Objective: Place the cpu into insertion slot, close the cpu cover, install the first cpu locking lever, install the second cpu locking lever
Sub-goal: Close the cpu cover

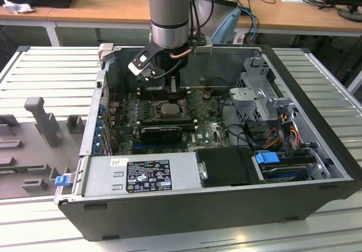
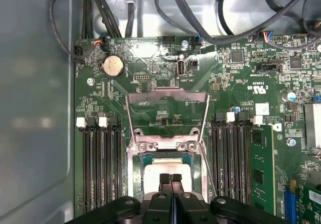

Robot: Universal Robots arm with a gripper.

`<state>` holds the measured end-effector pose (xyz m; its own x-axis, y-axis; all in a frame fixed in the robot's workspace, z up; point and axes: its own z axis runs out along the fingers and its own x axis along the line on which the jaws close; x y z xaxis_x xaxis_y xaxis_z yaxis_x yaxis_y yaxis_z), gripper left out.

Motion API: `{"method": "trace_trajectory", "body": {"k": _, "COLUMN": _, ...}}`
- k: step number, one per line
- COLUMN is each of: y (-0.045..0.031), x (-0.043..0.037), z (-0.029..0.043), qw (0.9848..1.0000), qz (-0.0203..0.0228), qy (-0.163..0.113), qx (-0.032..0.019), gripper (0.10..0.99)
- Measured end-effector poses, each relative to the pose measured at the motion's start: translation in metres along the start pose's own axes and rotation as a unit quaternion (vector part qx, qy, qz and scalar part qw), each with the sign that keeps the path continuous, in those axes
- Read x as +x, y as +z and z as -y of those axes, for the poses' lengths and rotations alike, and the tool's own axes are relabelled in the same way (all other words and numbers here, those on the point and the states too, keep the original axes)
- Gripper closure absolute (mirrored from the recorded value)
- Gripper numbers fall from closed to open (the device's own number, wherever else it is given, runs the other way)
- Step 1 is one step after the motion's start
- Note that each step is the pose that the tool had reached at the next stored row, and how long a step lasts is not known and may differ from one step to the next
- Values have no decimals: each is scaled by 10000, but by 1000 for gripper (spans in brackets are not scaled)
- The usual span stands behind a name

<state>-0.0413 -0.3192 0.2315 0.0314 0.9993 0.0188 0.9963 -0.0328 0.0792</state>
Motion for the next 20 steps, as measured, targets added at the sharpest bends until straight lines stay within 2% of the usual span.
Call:
{"method": "trace_trajectory", "body": {"k": 7, "y": -85, "x": 2, "z": -7, "qw": 10000, "qz": 0, "qy": 0, "qx": 0, "gripper": 980}}
{"method": "trace_trajectory", "body": {"k": 11, "y": -165, "x": 3, "z": -13, "qw": 10000, "qz": 0, "qy": 0, "qx": 0, "gripper": 980}}
{"method": "trace_trajectory", "body": {"k": 20, "y": -217, "x": 4, "z": -18, "qw": 10000, "qz": 0, "qy": -1, "qx": 0, "gripper": 980}}
